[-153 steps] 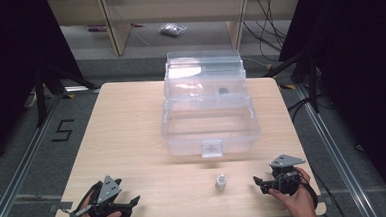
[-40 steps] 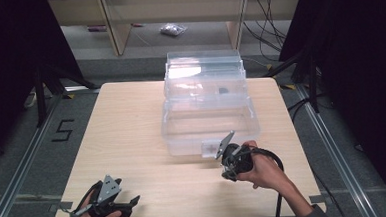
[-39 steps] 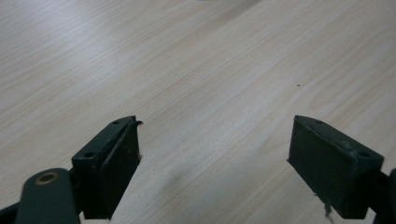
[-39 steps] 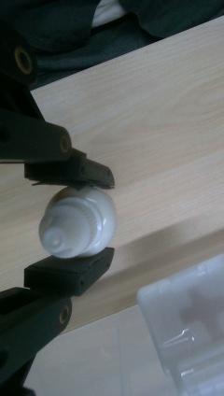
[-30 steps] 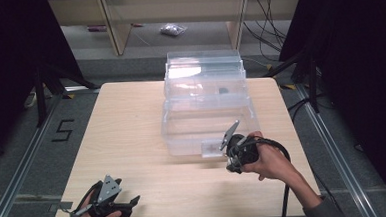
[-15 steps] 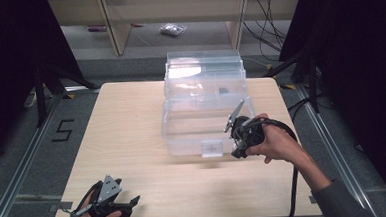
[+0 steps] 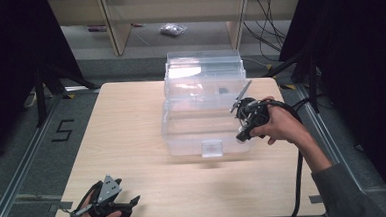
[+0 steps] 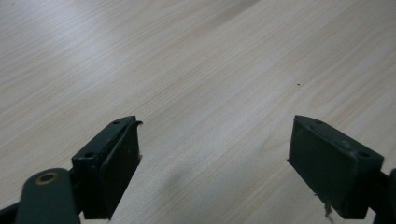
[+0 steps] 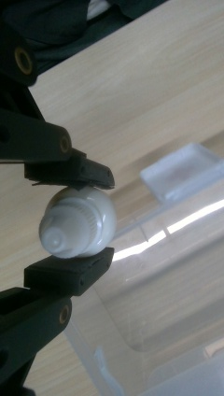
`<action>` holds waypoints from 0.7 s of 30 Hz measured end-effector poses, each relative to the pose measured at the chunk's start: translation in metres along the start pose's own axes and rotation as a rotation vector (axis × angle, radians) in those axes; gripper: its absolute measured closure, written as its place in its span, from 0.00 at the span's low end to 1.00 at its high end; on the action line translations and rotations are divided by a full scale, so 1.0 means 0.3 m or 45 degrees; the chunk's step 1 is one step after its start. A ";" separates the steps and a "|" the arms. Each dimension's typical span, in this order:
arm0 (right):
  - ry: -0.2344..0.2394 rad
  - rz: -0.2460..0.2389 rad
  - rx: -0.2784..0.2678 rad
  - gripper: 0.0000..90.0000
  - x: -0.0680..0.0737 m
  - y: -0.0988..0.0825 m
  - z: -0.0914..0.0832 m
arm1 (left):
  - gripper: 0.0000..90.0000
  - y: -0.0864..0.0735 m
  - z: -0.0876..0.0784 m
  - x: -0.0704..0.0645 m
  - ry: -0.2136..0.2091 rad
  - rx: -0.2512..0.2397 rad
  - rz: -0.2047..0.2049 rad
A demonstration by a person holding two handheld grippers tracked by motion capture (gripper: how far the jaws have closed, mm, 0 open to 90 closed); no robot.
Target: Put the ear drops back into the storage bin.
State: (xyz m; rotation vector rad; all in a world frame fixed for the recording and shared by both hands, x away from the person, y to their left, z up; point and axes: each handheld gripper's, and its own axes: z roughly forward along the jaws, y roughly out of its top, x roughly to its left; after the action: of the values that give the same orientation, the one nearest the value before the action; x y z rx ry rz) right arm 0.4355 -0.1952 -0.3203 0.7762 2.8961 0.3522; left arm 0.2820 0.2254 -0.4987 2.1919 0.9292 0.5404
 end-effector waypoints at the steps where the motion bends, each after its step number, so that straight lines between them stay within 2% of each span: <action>1: 0.003 0.011 0.000 0.67 -0.017 0.000 0.002 | 0.18 0.000 0.000 0.000 0.000 0.002 0.001; 4: -0.004 0.036 -0.005 0.67 -0.041 0.000 0.005 | 0.18 0.000 0.000 0.000 0.000 0.001 0.001; 5: -0.008 0.054 -0.005 0.67 -0.068 0.000 0.006 | 0.18 0.000 0.000 0.000 0.000 0.001 -0.001; 7: -0.010 0.069 -0.005 0.67 -0.095 0.000 0.011 | 0.18 0.000 0.000 0.000 -0.001 0.002 0.001; 8: -0.010 0.095 -0.005 0.67 -0.101 0.000 0.013 | 0.18 0.000 0.001 0.000 -0.001 0.002 0.000; 10: -0.012 0.107 -0.005 0.67 -0.117 0.000 0.018 | 0.18 0.000 0.001 0.000 -0.001 0.002 0.000; 12: -0.023 0.135 0.000 0.67 -0.151 0.002 0.034 | 0.18 0.000 0.001 0.000 -0.001 0.001 -0.002; 16: -0.024 0.167 0.009 0.67 -0.180 0.003 0.052 | 0.18 0.000 0.001 0.000 -0.003 0.000 -0.002; 17: -0.026 0.194 0.011 0.67 -0.194 0.005 0.063 | 0.18 0.000 0.001 0.000 -0.003 0.001 -0.002; 20: -0.024 0.182 0.006 0.67 -0.214 0.005 0.077 | 0.18 0.000 0.001 0.000 -0.003 0.000 -0.003; 21: -0.033 0.202 0.018 0.67 -0.225 0.006 0.090 | 0.18 0.000 0.001 0.000 -0.003 0.000 -0.003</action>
State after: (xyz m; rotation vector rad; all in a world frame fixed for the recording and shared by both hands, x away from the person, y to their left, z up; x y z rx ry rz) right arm 0.4993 -0.2227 -0.3420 1.0083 2.8233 0.3344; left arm 0.2821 0.2253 -0.4988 2.1907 0.9305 0.5368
